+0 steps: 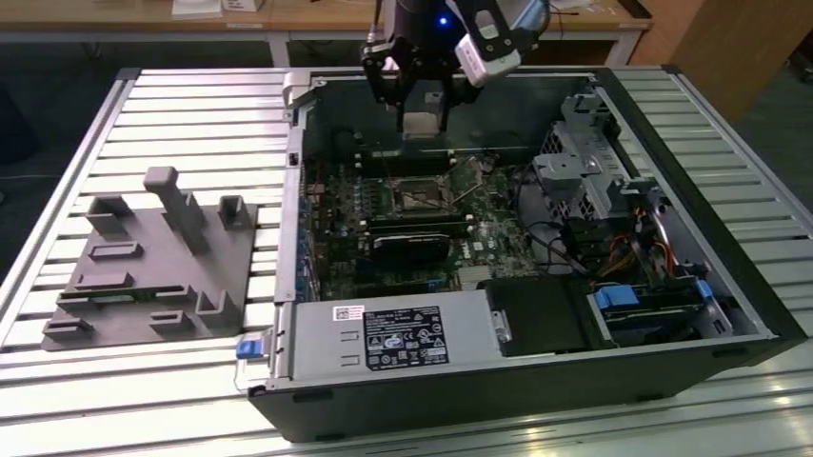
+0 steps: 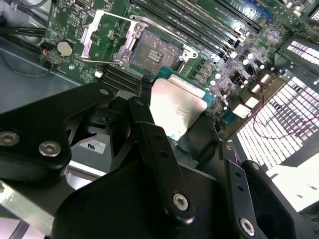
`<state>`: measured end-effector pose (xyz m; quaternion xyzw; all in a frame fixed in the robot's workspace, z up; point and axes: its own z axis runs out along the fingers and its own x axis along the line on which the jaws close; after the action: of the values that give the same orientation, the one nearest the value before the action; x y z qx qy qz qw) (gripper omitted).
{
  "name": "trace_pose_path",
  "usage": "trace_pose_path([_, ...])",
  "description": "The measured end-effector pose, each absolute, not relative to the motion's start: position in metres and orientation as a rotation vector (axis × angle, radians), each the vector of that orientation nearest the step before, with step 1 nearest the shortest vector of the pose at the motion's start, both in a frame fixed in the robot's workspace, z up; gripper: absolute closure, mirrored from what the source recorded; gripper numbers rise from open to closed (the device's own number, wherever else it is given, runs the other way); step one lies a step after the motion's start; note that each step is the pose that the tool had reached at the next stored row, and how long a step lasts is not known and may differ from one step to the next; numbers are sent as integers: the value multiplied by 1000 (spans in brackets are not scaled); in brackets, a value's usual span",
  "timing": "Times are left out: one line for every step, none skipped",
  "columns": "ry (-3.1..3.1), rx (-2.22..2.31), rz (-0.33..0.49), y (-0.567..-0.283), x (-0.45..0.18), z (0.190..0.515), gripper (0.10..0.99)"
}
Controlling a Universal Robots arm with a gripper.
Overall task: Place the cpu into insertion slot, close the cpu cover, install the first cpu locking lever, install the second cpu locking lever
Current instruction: 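Place the cpu into insertion slot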
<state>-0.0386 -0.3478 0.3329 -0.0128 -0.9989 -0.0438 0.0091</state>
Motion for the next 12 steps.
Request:
trace_pose_path([-3120, -40, -137, -348, -39, 331, 545])
trace_pose_path([-3120, -40, -137, -348, -39, 330, 545])
trace_pose_path([-3120, -40, -136, -348, -39, 328, 545])
trace_pose_path([-3120, -40, -136, -348, -39, 327, 545])
trace_pose_path([-3120, -40, -136, -348, -39, 325, 545])
trace_pose_path([-3120, -40, -137, -348, -39, 324, 545])
trace_pose_path([-3120, -40, -137, -348, -39, 322, 545])
trace_pose_path([-3120, -40, -137, -348, -39, 320, 545])
trace_pose_path([-3120, -40, -136, -348, -39, 319, 545])
trace_pose_path([-3120, -40, -136, -348, -39, 317, 545])
trace_pose_path([-3120, -40, -137, -348, -39, 315, 545])
trace_pose_path([-3120, -40, -137, -348, -39, 314, 545])
